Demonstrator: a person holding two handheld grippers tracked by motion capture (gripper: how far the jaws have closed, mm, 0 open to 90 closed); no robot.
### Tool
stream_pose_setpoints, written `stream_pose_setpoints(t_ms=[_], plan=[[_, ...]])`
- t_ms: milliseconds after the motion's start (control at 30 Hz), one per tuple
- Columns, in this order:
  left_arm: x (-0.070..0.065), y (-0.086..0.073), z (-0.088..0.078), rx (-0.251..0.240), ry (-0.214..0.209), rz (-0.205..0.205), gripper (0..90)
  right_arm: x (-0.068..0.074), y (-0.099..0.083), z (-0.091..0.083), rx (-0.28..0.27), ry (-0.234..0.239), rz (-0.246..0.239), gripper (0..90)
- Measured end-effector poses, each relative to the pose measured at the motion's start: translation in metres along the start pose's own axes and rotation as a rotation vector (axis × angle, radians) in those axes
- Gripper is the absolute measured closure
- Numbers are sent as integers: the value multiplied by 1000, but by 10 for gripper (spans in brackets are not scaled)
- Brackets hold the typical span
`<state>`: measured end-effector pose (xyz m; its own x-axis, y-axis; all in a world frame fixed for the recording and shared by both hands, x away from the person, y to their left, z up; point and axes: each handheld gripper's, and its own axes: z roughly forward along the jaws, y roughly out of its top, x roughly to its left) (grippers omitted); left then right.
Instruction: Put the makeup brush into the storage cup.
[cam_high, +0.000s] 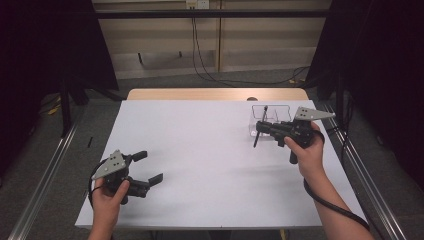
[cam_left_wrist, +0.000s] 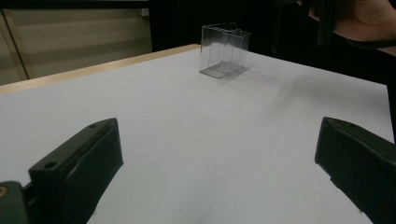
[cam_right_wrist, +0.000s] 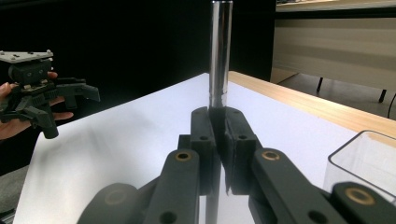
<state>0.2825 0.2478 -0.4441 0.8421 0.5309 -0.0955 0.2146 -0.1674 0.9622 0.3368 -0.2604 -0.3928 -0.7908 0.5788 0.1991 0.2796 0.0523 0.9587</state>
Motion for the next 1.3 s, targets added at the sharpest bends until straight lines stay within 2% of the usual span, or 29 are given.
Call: stream_pose_setpoints(t_ms=[300,833,1200,1300], plan=[[0,-1,-1,6,0,-3,6,-5,2,-2,-1,-16,-4,843],[0,-3,-6,5,1,5,5,-22,11,-10,1,-71,-10,843],[-1,-5,-6,7,2,5,6,-31,12,-10,-1,-95,4,843],[-1,-5,-6,10,1,6,8,-32,13,-10,9,-106,-10,842]])
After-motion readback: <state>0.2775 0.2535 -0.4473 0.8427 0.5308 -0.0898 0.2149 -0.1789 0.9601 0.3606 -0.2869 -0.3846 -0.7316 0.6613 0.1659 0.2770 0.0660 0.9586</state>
